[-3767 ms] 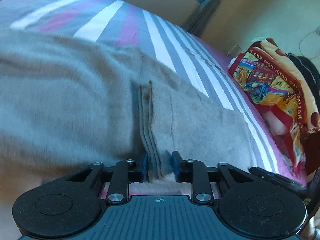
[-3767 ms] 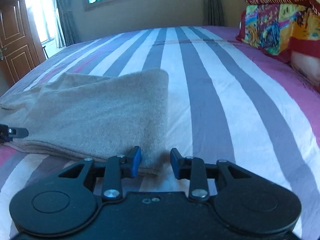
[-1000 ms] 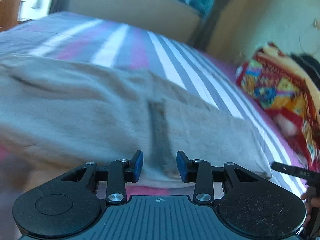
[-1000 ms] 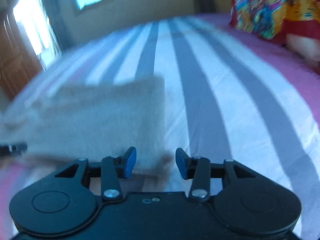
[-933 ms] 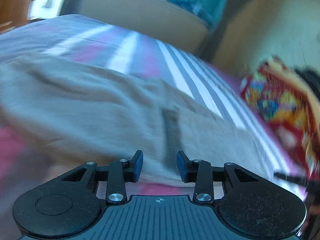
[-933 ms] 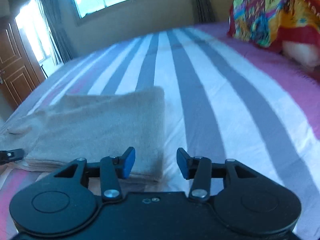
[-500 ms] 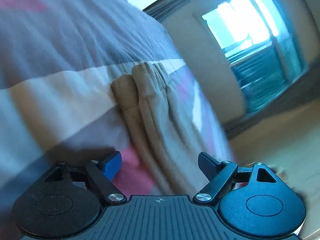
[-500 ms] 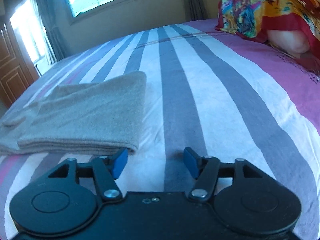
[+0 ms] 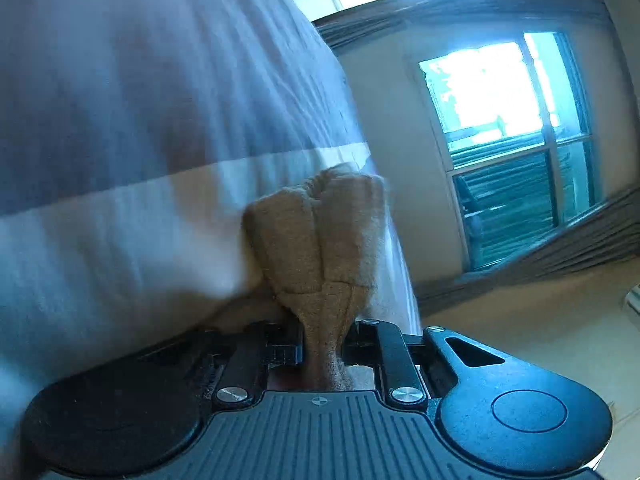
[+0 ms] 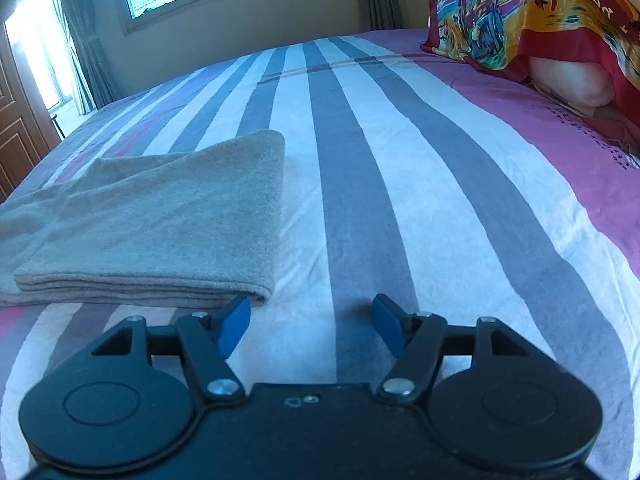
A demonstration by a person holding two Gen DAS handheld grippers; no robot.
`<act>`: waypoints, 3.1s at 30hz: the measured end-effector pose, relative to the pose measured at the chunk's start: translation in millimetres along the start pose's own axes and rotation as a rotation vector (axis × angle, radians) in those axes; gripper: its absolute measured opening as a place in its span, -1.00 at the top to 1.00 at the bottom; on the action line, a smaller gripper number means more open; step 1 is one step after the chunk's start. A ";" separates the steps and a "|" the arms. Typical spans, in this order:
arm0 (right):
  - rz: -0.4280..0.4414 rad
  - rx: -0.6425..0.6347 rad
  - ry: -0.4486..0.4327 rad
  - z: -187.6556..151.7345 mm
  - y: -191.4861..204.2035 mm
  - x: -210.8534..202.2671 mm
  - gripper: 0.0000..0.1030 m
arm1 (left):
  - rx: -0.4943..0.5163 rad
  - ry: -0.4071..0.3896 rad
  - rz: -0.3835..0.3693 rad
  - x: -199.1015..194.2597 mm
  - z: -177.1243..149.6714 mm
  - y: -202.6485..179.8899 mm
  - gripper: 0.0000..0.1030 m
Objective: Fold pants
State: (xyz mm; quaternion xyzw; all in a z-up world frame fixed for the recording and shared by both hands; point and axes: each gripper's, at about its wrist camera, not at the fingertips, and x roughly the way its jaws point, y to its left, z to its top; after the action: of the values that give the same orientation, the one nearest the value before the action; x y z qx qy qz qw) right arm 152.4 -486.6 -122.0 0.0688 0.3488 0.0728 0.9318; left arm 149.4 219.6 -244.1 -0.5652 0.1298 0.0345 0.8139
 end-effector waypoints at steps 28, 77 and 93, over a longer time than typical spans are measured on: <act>-0.023 0.328 -0.271 -31.8 -150.2 -59.2 -0.29 | 1.011 0.339 -0.182 71.9 -198.0 -344.3 0.70; 0.301 0.184 -0.119 48.8 24.2 15.5 0.17 | 1.038 0.276 0.060 -18.7 -230.9 -166.0 -0.15; 0.319 0.333 -0.109 23.0 6.1 -18.2 -0.10 | 0.937 0.275 0.023 -11.7 -221.9 -154.9 -0.15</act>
State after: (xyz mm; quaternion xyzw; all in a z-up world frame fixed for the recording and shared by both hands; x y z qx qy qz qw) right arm 153.5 -485.8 -92.1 0.2794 0.2901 0.1566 0.9018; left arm 131.3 -41.0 -172.7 -0.1360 0.2437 -0.0936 0.9557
